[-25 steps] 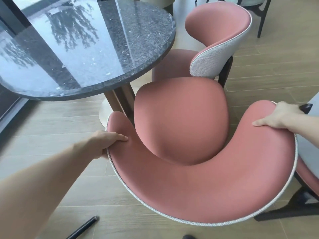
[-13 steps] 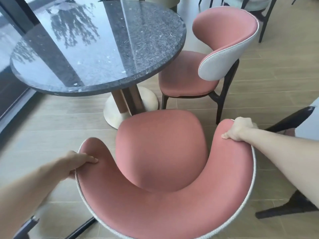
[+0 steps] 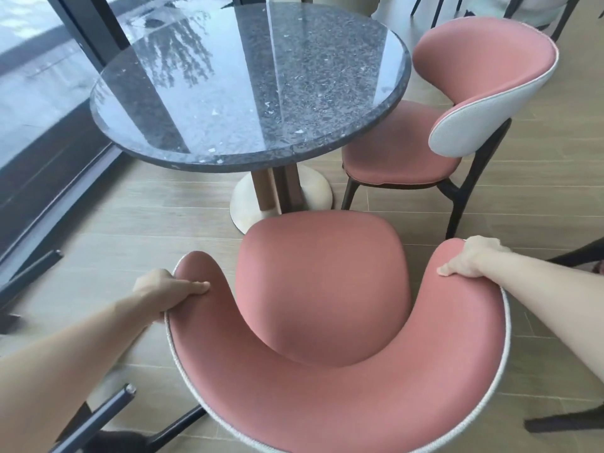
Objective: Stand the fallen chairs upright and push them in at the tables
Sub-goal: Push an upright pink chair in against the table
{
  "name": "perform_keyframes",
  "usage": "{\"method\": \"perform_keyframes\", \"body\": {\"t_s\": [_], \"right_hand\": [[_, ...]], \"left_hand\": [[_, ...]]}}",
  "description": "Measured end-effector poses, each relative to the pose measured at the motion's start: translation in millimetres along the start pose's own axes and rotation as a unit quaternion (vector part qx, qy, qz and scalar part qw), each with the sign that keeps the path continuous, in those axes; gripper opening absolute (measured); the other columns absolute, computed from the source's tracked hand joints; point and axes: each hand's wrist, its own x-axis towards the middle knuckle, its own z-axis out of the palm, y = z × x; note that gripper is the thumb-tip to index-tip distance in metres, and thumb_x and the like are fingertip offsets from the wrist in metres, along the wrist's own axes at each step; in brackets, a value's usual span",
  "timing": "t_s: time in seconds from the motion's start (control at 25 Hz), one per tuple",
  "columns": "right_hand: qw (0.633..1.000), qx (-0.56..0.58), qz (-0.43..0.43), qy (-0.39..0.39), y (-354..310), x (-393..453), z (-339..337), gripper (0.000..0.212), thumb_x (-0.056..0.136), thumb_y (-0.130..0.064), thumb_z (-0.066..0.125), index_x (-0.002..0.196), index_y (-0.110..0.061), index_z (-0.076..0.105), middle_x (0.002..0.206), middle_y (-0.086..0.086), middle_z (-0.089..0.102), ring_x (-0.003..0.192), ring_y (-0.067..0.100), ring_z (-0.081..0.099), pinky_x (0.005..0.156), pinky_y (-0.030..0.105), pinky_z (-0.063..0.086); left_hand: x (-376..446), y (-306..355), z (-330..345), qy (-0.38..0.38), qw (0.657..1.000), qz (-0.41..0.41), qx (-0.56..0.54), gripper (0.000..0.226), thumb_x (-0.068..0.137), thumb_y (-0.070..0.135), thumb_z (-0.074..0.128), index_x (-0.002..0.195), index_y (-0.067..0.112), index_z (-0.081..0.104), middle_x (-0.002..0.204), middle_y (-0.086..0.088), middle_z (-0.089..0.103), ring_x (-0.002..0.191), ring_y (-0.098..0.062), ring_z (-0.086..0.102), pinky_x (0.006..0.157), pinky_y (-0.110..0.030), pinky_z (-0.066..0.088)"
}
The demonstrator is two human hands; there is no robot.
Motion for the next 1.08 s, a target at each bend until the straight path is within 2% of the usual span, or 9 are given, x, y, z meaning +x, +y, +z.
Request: {"method": "perform_keyframes", "body": {"t_s": [0.08, 0.12, 0.16, 0.24, 0.4, 0.56, 0.68, 0.88, 1.08], "right_hand": [[0.998, -0.003, -0.006, 0.055, 1.3, -15.6, 7.6, 0.074, 0.076, -0.046, 0.078, 0.131, -0.007, 0.049, 0.129, 0.016, 0.056, 0.118, 0.037, 0.057, 0.082, 0.037, 0.046], [0.992, -0.033, -0.036, 0.119, -2.0, -27.7, 11.2, 0.068, 0.080, -0.040, 0.075, 0.133, -0.008, 0.044, 0.130, 0.015, 0.052, 0.120, 0.036, 0.055, 0.082, 0.039, 0.045], [0.979, -0.066, -0.096, 0.168, -7.0, -41.5, 15.0, 0.064, 0.084, -0.034, 0.070, 0.134, -0.010, 0.040, 0.132, 0.014, 0.048, 0.122, 0.035, 0.051, 0.086, 0.041, 0.045], [0.938, -0.100, -0.261, 0.203, -18.0, -68.9, 23.5, 0.064, 0.086, -0.034, 0.064, 0.139, -0.013, 0.035, 0.136, 0.012, 0.044, 0.124, 0.032, 0.049, 0.095, 0.043, 0.043], [0.885, -0.058, -0.461, 0.035, -31.0, -136.3, 35.9, 0.071, 0.088, -0.054, 0.054, 0.147, -0.023, 0.030, 0.145, -0.002, 0.046, 0.129, 0.021, 0.049, 0.102, 0.040, 0.043], [0.861, -0.086, -0.500, -0.015, -16.5, -209.5, 66.6, 0.084, 0.070, -0.079, 0.045, 0.140, -0.033, 0.040, 0.135, -0.010, 0.050, 0.123, 0.015, 0.049, 0.095, 0.038, 0.044], [0.855, -0.137, -0.500, -0.028, 3.1, -241.6, 93.0, 0.089, 0.061, -0.087, 0.050, 0.128, -0.029, 0.048, 0.116, -0.007, 0.054, 0.112, 0.018, 0.055, 0.090, 0.041, 0.047], [0.846, -0.164, -0.488, 0.138, 8.4, -244.4, 136.7, 0.075, 0.071, -0.061, 0.068, 0.129, -0.021, 0.043, 0.118, 0.000, 0.056, 0.114, 0.025, 0.055, 0.102, 0.048, 0.039], [0.846, -0.145, -0.468, 0.208, 3.3, -233.5, 152.7, 0.061, 0.077, -0.055, 0.068, 0.123, -0.022, 0.046, 0.114, -0.002, 0.063, 0.113, 0.023, 0.060, 0.103, 0.051, 0.038]], "left_hand": [[-10.2, 4.9, 0.1, 0.044, 0.992, 0.066, 0.094, 0.069, 0.077, 0.055, 0.077, 0.126, 0.010, 0.057, 0.119, -0.016, 0.064, 0.096, -0.033, 0.065, 0.073, -0.036, 0.055], [-14.6, 9.1, 1.9, 0.085, 0.971, 0.140, 0.173, 0.080, 0.081, 0.054, 0.072, 0.145, 0.017, 0.040, 0.139, -0.013, 0.053, 0.114, -0.034, 0.060, 0.084, -0.042, 0.053], [-22.7, 15.2, 4.3, 0.129, 0.934, 0.239, 0.233, 0.086, 0.085, 0.053, 0.068, 0.154, 0.026, 0.025, 0.154, -0.008, 0.038, 0.127, -0.034, 0.053, 0.093, -0.046, 0.049], [-50.8, 25.3, 11.4, 0.133, 0.856, 0.428, 0.257, 0.082, 0.089, 0.054, 0.061, 0.156, 0.033, 0.019, 0.164, 0.002, 0.020, 0.133, -0.029, 0.049, 0.103, -0.044, 0.043], [-118.0, 15.8, 42.9, -0.027, 0.783, 0.591, 0.192, 0.078, 0.089, 0.070, 0.044, 0.153, 0.039, 0.015, 0.164, 0.009, 0.005, 0.124, -0.023, 0.054, 0.101, -0.036, 0.045], [-177.5, -14.2, 71.1, -0.071, 0.751, 0.617, 0.226, 0.091, 0.077, 0.085, 0.047, 0.151, 0.042, 0.016, 0.161, 0.010, 0.016, 0.133, -0.022, 0.048, 0.108, -0.041, 0.041], [-204.0, -30.1, 85.0, -0.025, 0.747, 0.592, 0.303, 0.092, 0.073, 0.074, 0.061, 0.149, 0.036, 0.027, 0.145, 0.009, 0.041, 0.129, -0.017, 0.047, 0.108, -0.036, 0.038], [-197.4, -38.4, 104.5, 0.078, 0.740, 0.571, 0.346, 0.070, 0.083, 0.035, 0.070, 0.143, 0.024, 0.036, 0.132, 0.005, 0.050, 0.124, -0.019, 0.049, 0.107, -0.029, 0.031], [-187.3, -35.0, 94.0, 0.057, 0.699, 0.584, 0.410, 0.074, 0.086, 0.039, 0.074, 0.145, 0.024, 0.032, 0.130, 0.006, 0.052, 0.123, -0.022, 0.049, 0.114, -0.046, 0.031]]}}
